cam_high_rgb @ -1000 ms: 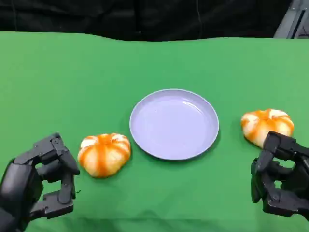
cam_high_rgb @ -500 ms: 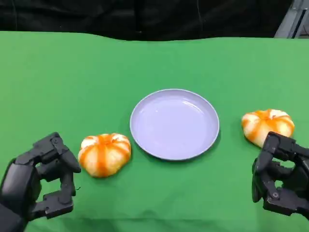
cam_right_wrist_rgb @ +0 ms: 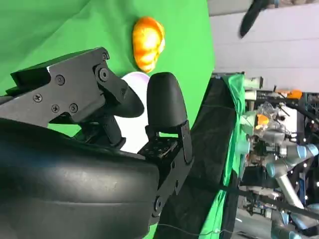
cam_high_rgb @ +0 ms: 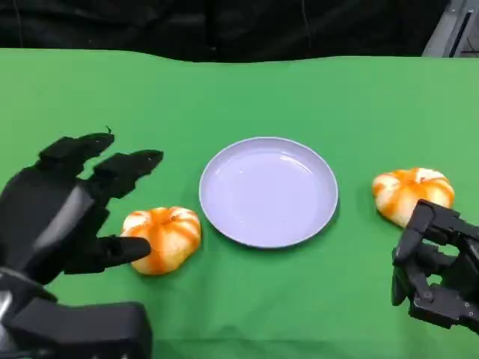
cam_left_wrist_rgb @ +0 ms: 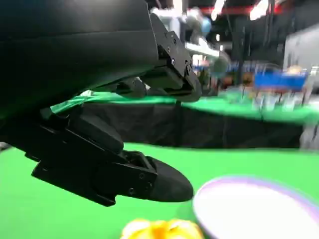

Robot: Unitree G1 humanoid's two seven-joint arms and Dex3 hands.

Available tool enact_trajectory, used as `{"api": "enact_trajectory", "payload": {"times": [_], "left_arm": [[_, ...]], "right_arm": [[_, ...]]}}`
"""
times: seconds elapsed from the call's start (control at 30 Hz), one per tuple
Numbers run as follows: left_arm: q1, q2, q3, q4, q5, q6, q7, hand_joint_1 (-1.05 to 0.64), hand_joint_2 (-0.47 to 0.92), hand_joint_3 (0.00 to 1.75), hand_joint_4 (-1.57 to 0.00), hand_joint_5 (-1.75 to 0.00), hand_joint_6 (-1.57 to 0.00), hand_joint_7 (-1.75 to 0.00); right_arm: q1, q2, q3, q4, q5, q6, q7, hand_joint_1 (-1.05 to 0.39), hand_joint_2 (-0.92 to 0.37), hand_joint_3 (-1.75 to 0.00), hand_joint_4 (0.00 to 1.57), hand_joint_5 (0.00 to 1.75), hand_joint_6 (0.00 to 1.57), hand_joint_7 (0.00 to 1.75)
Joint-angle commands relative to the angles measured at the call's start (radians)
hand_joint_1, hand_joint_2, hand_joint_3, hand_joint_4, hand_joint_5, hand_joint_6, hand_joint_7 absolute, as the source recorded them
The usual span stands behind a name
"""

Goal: Grasp the bread from the table and place it into the plate.

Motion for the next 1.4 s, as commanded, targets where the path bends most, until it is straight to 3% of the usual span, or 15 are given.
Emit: {"api": "enact_trajectory", "payload": {"times": [0.03, 0.63, 0.93, 1.4], "left_arm": [[-0.037, 0.029, -0.049, 0.048, 0.038, 0.056, -0.021, -0.9, 0.92, 0.24, -0.2, -0.08, -0.42, 0.0], [-0.11, 0.057, -0.16, 0.207, 0.036, 0.121, 0.01, -0.9, 0.92, 0.25, -0.17, -0.03, -0.38, 0.0], [-0.164, 0.028, -0.236, 0.363, 0.013, 0.142, 0.024, -0.88, 0.92, 0.26, -0.2, -0.03, -0.38, 0.0], [-0.283, -0.032, -0.348, 0.602, -0.014, 0.161, 0.076, -0.8, 0.92, 0.52, -0.25, -0.02, -0.41, -0.01]], "right_arm": [[0.006, -0.025, -0.011, -0.029, -0.002, 0.019, -0.001, -0.01, -0.74, -0.96, 0.77, 1.75, 0.59, 1.63], [0.01, -0.027, -0.003, -0.058, -0.007, 0.038, -0.01, -0.01, -0.73, -0.97, 0.78, 1.75, 0.62, 1.6], [0.011, -0.029, -0.001, -0.063, -0.007, 0.032, -0.005, 0.01, -0.74, -0.98, 0.78, 1.75, 0.63, 1.6], [0.018, -0.027, 0.003, -0.085, -0.009, 0.044, -0.011, 0.0, -0.71, -0.99, 0.78, 1.75, 0.65, 1.58]]}}
